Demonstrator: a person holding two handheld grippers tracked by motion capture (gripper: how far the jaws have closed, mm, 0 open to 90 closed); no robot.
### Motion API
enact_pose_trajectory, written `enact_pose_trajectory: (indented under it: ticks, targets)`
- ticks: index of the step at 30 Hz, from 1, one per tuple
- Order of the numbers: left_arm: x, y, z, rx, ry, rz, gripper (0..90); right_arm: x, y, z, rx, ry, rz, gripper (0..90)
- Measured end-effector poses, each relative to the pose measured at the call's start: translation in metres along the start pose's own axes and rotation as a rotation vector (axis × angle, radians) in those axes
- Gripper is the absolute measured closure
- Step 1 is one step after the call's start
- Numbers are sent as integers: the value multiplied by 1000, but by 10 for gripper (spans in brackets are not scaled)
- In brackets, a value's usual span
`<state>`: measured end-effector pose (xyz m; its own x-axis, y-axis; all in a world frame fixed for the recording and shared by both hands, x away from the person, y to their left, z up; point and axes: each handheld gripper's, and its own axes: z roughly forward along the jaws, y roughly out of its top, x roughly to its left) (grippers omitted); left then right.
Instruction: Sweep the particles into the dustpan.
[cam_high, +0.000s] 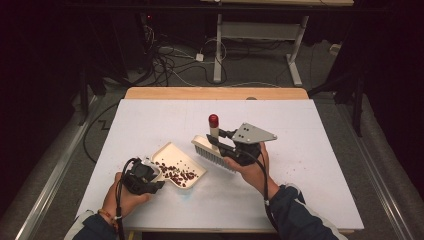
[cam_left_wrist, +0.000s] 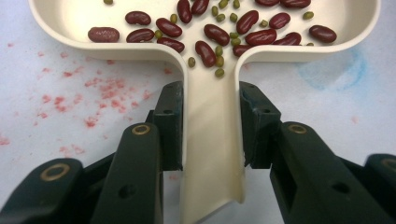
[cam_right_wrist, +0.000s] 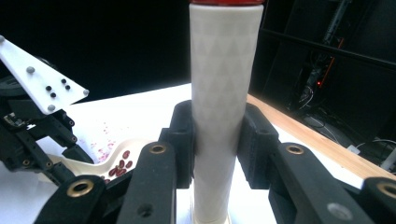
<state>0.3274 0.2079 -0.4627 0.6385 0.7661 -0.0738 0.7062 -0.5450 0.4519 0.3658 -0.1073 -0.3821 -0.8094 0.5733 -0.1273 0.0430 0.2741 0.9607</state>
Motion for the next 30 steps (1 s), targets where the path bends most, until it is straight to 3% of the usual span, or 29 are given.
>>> enact_pose_trajectory:
  ticks: [13, 23, 30]
  targets:
    - [8, -5, -1, -22, 23, -49, 639, -28, 1, -72, 12, -10, 60, 702]
    - [13, -7, -1, -33, 40, -78, 639, -42, -4, -133, 33, -55, 81, 702]
    - [16, -7, -2, -43, 51, -110, 638, -52, -10, -169, 61, -78, 129, 702]
